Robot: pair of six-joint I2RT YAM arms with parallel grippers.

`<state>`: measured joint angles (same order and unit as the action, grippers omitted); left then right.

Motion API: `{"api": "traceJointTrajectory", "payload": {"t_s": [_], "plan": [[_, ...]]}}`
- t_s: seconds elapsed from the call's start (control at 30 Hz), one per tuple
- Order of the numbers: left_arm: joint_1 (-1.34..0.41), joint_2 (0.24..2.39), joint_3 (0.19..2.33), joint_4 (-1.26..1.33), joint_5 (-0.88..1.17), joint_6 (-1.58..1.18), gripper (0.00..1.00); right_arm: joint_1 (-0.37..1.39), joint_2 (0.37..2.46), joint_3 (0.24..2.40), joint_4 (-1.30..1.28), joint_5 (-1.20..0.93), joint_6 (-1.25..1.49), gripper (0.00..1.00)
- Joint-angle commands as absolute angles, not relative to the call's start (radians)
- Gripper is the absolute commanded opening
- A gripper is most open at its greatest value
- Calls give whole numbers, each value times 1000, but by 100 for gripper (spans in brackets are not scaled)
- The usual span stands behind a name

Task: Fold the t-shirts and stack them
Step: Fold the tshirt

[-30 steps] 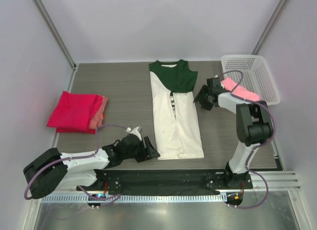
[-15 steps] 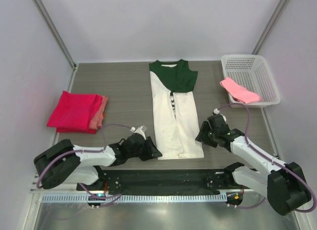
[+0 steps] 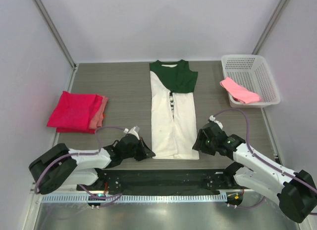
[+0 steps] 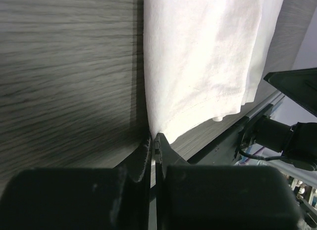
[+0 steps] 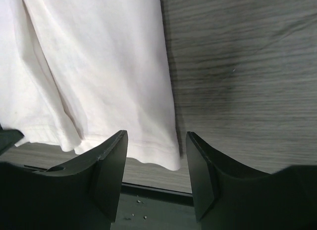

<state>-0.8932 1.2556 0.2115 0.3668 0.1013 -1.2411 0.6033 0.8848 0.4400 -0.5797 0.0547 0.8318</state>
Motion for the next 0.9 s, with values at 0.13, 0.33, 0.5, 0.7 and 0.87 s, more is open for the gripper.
{"api": "traceJointTrajectory", "payload": {"t_s": [0.13, 0.33, 0.5, 0.7, 0.87], "plan": [[-879, 996, 181, 3, 11, -1174, 0, 678, 810, 407, -670, 29, 919, 51], [-879, 968, 193, -55, 63, -1173, 8, 725, 836, 385, -595, -51, 949, 50], [-877, 992, 187, -46, 75, -1170, 14, 762, 841, 379, -554, -66, 988, 48], [-879, 991, 187, -46, 75, -1169, 19, 791, 894, 368, -492, -81, 997, 43], [-879, 991, 186, -46, 80, -1167, 12, 810, 946, 368, -477, -71, 996, 31]]}}
